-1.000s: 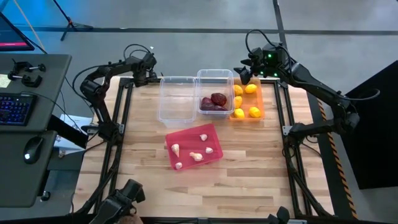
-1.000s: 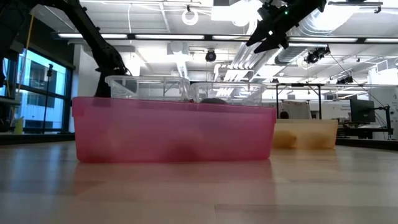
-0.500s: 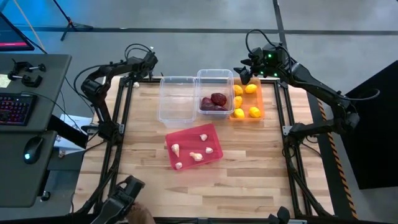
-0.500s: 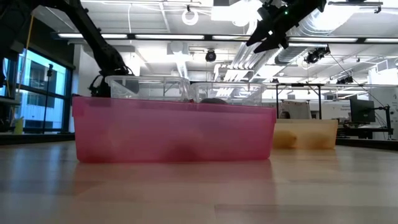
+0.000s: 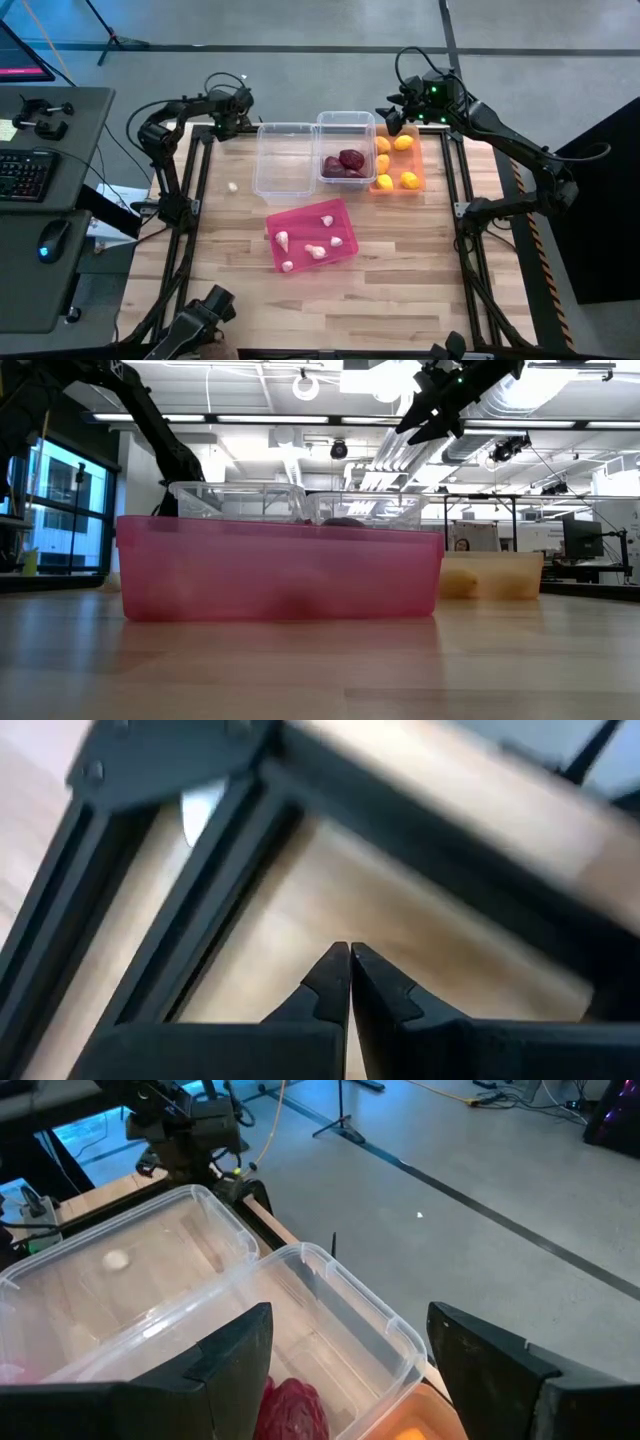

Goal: Sort produce into baskets
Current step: Put the white garlic into the pink bin

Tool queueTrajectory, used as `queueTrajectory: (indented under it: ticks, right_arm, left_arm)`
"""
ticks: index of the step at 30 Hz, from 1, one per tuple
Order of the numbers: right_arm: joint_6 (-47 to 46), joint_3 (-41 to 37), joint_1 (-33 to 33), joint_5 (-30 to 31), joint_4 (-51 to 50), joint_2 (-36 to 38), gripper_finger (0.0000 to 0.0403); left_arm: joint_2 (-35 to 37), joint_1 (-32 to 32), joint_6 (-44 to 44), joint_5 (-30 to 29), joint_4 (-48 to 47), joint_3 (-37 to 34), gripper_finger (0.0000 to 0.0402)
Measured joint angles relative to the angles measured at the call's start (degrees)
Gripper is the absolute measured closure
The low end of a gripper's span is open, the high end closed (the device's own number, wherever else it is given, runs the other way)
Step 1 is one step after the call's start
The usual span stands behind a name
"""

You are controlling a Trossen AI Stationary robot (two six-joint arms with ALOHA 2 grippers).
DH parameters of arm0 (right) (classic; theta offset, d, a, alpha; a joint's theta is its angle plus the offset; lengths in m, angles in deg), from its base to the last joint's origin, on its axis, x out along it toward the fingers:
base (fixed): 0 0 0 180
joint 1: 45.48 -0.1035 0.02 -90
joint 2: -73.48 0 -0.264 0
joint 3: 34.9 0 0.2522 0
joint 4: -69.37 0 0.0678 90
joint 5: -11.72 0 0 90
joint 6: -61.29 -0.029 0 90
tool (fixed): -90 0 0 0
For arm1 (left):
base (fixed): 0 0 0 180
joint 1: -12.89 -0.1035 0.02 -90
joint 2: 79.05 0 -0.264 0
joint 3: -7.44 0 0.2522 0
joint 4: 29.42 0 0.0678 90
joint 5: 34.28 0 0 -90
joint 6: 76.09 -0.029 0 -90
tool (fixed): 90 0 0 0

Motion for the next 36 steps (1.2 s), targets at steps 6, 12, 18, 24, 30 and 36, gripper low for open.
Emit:
queueTrajectory:
  ticks: [6, 12, 18, 24, 30, 36]
  right_arm:
    - [0.22, 0.0, 0.0, 0.0, 1.27, -0.01, 0.0146]
    - [1.0, 0.0, 0.0, 0.0, 1.48, 0.0, 0.0146]
    - [-0.95, 0.0, 0.0, -0.06, 1.55, -0.02, 0.0146]
    - [-1.72, 0.0, -0.15, -0.73, 2.76, -0.02, 0.0146]
    - [-6.42, 0.0, -0.15, -5.92, 5.3, -0.02, 0.0146]
    - [-17.96, 0.0, -2.11, -10.06, 9.37, -0.02, 0.0146]
  left_arm:
    - [5.44, 0.63, -3.03, 7.24, 0.31, 0.06, 0.0401]
    - [17.49, 2.18, -15.53, 10.57, 0.81, 3.08, 0.0401]
    - [34.15, 14.57, -21.67, 14.27, -1.68, 3.02, 0.0401]
    - [45.14, 41.17, -10.01, 9.74, -7.2, 2.98, 0.0401]
    - [46.97, 60.99, 6.18, 0.52, -20.09, 2.91, 0.0373]
    - [46.99, 62.85, -0.17, 7.55, -29.39, 2.89, 0.0289]
